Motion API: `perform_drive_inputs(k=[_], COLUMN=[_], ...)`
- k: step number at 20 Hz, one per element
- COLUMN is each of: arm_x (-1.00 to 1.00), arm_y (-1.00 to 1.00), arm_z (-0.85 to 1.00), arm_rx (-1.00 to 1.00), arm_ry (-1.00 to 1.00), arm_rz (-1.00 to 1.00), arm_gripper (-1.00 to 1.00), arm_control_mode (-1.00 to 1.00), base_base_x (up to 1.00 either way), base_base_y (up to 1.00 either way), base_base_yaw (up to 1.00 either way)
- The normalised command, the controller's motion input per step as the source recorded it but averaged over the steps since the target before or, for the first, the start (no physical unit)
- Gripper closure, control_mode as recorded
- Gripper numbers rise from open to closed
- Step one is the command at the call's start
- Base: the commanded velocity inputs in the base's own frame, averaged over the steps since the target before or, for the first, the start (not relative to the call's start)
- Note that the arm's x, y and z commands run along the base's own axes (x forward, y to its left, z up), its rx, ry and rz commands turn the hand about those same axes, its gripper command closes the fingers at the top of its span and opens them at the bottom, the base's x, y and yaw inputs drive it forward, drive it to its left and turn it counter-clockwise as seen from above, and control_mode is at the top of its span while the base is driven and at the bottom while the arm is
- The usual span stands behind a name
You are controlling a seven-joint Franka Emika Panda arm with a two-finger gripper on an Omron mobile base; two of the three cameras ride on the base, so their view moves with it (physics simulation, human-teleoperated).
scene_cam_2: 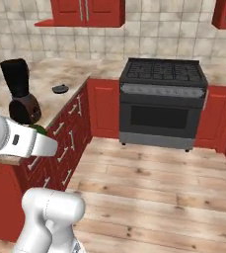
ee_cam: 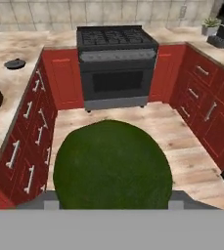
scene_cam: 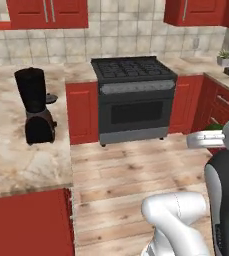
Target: Grab the lime and lemon wedge from the fridge, place them in the blender, close the lid, and turn on the blender to create a marinade.
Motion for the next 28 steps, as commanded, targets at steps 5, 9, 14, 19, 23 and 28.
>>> perform_drive_inputs(k=[5, 9, 14, 19, 23, 28], arm_x=[0.00, 0.00, 0.00, 0.00, 0.00, 0.00], arm_y=[0.00, 0.00, 0.00, 0.00, 0.00, 0.00], arm_z=[0.00, 0.00, 0.00, 0.00, 0.00, 0.00], arm_rx=[0.00, 0.00, 0.00, 0.00, 0.00, 0.00], arm_ry=[0.00, 0.00, 0.00, 0.00, 0.00, 0.00], arm_rz=[0.00, 0.00, 0.00, 0.00, 0.00, 0.00], arm_gripper=[1.00, 1.00, 1.00, 1.00, 1.00, 1.00], arm_control_mode=[1.00, 1.00, 1.00, 1.00, 1.00, 1.00], base_base_x=[0.99, 1.00, 1.00, 1.00, 0.98, 0.61], base_base_y=[-0.37, -0.69, -0.71, -0.75, -0.59, -0.30], base_base_yaw=[0.64, 0.43, 0.41, 0.43, 0.60, 0.85])
